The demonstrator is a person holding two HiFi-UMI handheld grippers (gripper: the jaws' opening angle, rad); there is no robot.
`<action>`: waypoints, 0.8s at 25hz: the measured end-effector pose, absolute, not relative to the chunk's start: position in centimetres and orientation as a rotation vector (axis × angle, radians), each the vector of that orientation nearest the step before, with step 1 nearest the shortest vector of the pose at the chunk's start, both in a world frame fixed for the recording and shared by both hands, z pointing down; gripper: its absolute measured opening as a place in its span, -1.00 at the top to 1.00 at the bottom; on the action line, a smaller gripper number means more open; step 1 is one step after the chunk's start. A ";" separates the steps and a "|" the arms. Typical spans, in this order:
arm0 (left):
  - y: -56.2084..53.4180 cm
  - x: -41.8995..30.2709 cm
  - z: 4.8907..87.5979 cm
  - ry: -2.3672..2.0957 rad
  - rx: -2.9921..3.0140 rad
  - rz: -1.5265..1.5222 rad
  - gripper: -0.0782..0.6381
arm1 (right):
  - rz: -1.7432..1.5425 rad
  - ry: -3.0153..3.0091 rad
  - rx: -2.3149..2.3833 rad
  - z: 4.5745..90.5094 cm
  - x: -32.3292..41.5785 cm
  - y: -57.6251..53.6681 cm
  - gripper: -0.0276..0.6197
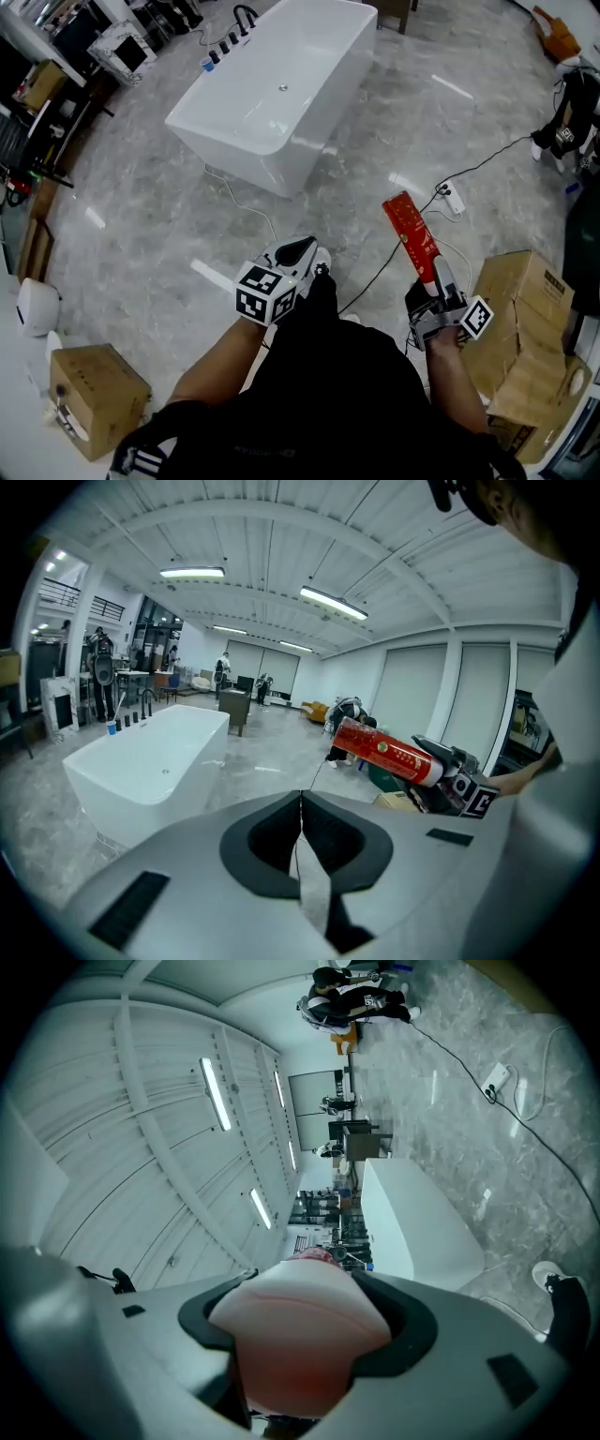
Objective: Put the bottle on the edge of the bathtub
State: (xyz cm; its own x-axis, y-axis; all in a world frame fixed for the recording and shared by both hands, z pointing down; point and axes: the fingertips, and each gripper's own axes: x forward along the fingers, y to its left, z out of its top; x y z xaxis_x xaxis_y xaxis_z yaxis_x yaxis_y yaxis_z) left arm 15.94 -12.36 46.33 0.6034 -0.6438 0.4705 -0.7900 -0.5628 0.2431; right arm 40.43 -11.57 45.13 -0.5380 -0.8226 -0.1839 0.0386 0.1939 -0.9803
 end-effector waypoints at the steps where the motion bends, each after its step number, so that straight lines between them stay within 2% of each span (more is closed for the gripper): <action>1: -13.5 16.1 46.4 -1.134 2.408 0.459 0.73 | -1.438 1.712 -0.751 45.1 40.5 -12.3 -0.06; 8: -22.4 16.3 45.4 -1.095 2.458 0.429 0.73 | -1.451 1.738 -0.792 44.8 39.5 -18.8 -0.06; 20: -34.6 11.8 44.9 -1.080 2.479 0.407 0.73 | -1.425 1.776 -0.805 42.7 35.0 -30.8 -0.06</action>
